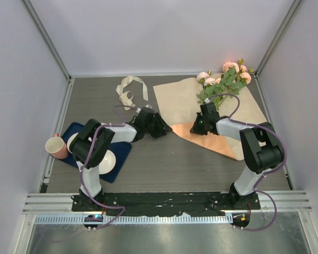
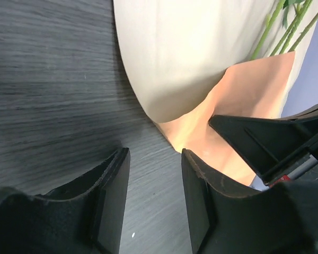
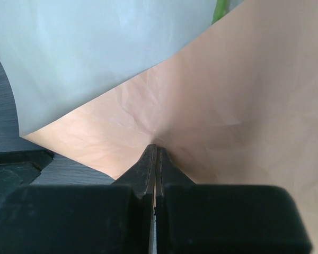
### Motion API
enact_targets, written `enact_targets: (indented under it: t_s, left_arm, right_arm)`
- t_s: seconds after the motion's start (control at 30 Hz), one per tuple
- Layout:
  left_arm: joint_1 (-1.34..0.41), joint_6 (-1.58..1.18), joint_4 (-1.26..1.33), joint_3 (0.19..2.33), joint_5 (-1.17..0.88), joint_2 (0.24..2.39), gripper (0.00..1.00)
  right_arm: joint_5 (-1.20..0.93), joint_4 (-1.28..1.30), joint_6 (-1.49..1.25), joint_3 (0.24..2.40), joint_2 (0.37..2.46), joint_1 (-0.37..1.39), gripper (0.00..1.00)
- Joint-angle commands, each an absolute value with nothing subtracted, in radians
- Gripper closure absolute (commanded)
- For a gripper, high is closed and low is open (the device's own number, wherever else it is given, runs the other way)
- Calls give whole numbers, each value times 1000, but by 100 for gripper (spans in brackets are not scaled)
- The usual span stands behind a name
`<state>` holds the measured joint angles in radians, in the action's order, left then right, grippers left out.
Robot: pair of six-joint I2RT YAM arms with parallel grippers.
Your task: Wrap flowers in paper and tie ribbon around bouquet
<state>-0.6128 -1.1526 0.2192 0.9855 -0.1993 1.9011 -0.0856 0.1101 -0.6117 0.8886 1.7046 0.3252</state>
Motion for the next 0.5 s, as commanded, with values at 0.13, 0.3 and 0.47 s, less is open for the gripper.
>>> enact_targets:
  t_s: [0.13,0.3,0.47]
  left_arm:
    - [-644,-1157,325,974,-32,1943,55]
    - [-650,-1154,324,986,-9,1956,67]
    - [-655,-1106,321,1003,31,1944,78]
  right_arm:
    - [-107,106,-597,893,1732,328,99]
    - [-107,100,-601,896,1733,327,100]
    - [-110,98,-621,893,1736,319,99]
